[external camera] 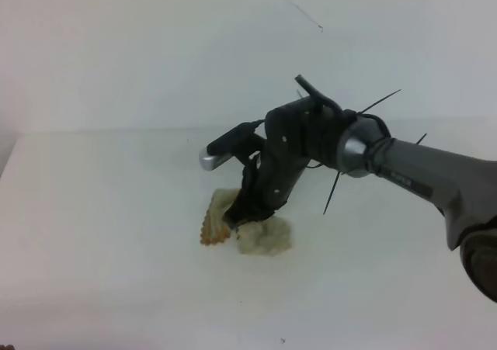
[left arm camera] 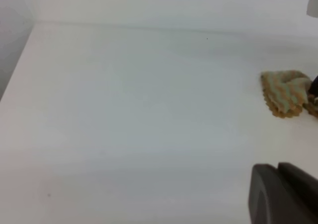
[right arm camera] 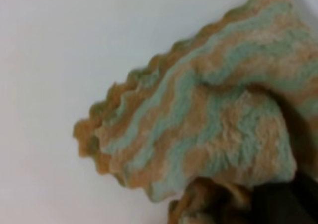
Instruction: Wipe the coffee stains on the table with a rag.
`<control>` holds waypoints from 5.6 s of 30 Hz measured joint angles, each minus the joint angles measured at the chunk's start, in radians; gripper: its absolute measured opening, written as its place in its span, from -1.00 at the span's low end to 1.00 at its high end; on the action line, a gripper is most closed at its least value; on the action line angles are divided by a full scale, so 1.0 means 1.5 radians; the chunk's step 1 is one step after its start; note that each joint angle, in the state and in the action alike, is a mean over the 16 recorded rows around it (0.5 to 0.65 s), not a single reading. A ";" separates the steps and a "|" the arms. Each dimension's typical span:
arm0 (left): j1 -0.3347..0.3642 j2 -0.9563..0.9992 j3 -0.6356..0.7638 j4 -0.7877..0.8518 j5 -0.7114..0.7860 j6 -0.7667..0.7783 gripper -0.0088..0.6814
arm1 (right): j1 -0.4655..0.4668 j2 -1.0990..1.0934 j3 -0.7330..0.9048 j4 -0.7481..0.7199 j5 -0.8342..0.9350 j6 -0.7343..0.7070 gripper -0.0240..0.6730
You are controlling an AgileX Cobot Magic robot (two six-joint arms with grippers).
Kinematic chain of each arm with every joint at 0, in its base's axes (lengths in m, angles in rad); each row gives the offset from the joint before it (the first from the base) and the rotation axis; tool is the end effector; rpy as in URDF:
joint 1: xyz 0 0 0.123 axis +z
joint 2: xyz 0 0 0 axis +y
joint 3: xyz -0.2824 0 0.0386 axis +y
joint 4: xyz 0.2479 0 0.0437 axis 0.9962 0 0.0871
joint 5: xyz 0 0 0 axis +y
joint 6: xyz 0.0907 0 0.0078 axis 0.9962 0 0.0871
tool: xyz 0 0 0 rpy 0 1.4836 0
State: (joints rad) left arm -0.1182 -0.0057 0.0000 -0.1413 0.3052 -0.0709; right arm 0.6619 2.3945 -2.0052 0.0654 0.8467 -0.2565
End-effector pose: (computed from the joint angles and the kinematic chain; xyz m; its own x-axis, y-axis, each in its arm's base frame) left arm 0.0531 -0.0102 0.1861 -0.2346 -0.1777 -0.9557 0.1134 0.9714 -0.2085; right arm 0.4047 0.3210 0.1500 -0.5698 -0.7118 -0.4107 -0.7676 0.6394 -0.0432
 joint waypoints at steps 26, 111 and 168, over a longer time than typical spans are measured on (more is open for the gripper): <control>-0.001 -0.015 0.000 0.000 0.000 0.000 -0.98 | -0.127 -0.253 0.075 0.020 0.095 0.006 -0.89; -0.001 -0.017 0.025 0.000 0.000 0.000 -0.98 | 0.033 -0.012 0.126 0.132 -0.248 -0.006 -0.89; -0.001 -0.017 0.025 0.000 0.001 0.000 -0.98 | -0.136 -0.451 0.679 0.093 -0.447 0.119 -0.11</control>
State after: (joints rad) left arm -0.1192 -0.0306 0.0375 -0.1418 0.3061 -0.0709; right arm 0.4572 1.7176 -0.9871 0.2044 0.1756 -0.0781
